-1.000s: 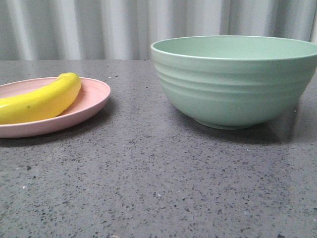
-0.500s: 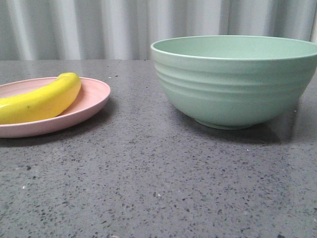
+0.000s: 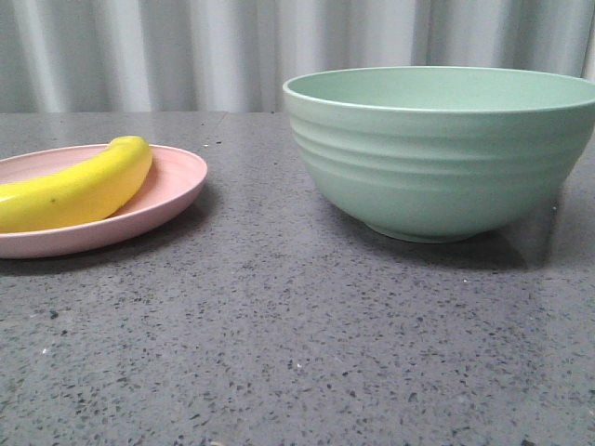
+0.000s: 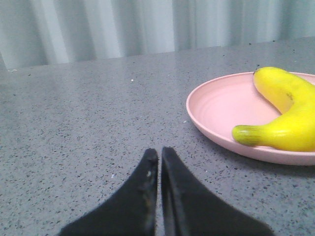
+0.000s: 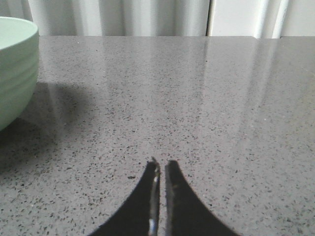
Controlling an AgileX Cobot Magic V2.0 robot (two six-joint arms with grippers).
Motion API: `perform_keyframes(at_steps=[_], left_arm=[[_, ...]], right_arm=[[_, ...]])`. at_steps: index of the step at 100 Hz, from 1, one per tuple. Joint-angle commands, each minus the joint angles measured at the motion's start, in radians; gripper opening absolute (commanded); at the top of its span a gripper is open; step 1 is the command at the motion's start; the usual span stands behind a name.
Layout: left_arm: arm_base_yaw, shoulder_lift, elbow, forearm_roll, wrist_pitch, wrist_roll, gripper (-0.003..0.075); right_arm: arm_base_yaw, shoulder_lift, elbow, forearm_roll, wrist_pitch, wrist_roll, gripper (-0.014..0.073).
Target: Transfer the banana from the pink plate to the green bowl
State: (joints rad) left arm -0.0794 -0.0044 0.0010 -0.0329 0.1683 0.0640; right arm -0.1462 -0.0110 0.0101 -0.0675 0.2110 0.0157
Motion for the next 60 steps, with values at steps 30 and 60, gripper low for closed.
perform_keyframes(at_steps=[30,60], left_arm=[[0.002,-0.029,0.009,-0.002,-0.103,-0.004,-0.002],[0.002,-0.029,0.009,-0.002,-0.103,-0.004,-0.002]], right_arm=[[-0.004,-0.022,0.02,-0.011,-0.103,-0.005,-0.0064],[-0.004,-0.022,0.02,-0.009,-0.13,-0.005,-0.0064]])
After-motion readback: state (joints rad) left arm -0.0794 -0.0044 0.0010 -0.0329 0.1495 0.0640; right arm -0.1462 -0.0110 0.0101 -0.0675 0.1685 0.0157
